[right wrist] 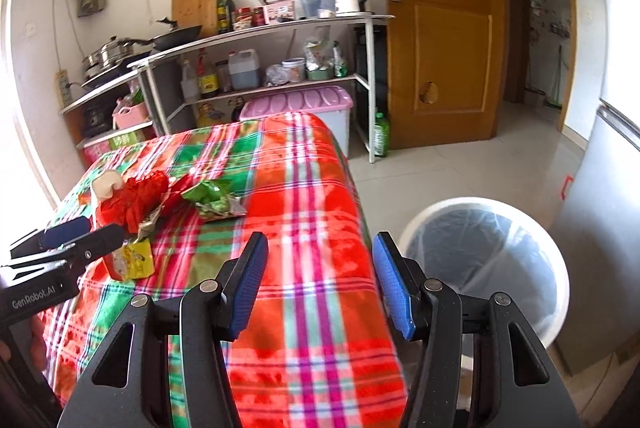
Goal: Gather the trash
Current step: 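Move both tools back over the table toward the paper cone and snack bag, then grasp the white paper cone with the left tool while the right tool grasps the green snack bag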
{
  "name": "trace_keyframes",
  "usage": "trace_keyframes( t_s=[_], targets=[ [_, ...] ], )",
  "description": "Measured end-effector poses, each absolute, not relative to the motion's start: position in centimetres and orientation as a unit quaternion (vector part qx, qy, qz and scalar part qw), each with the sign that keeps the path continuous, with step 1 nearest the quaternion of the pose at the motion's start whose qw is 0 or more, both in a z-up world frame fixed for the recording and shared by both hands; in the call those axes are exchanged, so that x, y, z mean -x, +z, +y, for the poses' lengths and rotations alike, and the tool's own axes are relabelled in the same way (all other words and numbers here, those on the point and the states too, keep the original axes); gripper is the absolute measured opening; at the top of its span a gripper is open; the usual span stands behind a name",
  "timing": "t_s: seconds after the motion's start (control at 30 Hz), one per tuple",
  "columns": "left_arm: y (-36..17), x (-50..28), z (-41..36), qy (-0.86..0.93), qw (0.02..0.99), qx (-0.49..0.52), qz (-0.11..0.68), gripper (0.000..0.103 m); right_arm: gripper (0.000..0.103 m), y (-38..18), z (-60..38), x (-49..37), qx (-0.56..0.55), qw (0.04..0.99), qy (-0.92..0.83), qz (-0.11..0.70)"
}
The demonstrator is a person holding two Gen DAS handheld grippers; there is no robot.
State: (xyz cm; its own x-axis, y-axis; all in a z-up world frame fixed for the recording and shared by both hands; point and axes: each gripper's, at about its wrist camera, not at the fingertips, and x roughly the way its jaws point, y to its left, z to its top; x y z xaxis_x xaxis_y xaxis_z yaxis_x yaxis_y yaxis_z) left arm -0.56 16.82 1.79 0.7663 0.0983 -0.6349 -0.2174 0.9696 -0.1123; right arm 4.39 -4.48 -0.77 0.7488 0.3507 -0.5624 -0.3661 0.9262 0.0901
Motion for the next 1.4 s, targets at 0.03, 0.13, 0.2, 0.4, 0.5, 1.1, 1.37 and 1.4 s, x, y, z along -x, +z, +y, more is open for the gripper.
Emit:
trace_keyframes(
  t_s=[0.03, 0.13, 0.2, 0.4, 0.5, 1.1, 1.37, 1.4],
  targets=[
    [1.7, 0.7, 17.6, 0.094, 0.934, 0.093, 0.331, 0.075, 0.056, -0.8, -3.9, -4.5, 0.017, 0.934, 0.197, 0.298],
    [1.5, 1.2, 19.7, 0.117, 0.932, 0.101, 0.329, 0.077, 0.056, -1.0, -2.0, -4.9, 0.029, 0.928, 0.214, 0.303],
    [1.4, 1.5, 21.1, 0.127, 0.93, 0.109, 0.327, 0.078, 0.056, -1.0, -0.7, -5.2, 0.034, 0.924, 0.225, 0.307],
    [1.5, 1.9, 24.8, 0.153, 0.926, 0.125, 0.322, 0.079, 0.056, -1.1, 2.4, -6.4, 0.037, 0.911, 0.254, 0.322],
    [1.5, 1.9, 26.0, 0.159, 0.925, 0.127, 0.32, 0.08, 0.056, -1.2, 3.9, -7.2, 0.04, 0.907, 0.262, 0.328],
    [1.0, -2.1, 27.1, 0.122, 0.926, 0.089, 0.346, 0.084, 0.056, -3.7, 8.2, -13.2, 0.06, 0.887, 0.263, 0.375],
    [-0.4, -3.7, 27.3, 0.138, 0.918, 0.071, 0.366, 0.084, 0.056, -4.6, 8.7, -14.2, 0.075, 0.882, 0.262, 0.385],
    [-0.4, -3.8, 27.3, 0.136, 0.918, 0.071, 0.365, 0.083, 0.056, -4.7, 9.0, -14.4, 0.079, 0.881, 0.264, 0.386]
  ],
)
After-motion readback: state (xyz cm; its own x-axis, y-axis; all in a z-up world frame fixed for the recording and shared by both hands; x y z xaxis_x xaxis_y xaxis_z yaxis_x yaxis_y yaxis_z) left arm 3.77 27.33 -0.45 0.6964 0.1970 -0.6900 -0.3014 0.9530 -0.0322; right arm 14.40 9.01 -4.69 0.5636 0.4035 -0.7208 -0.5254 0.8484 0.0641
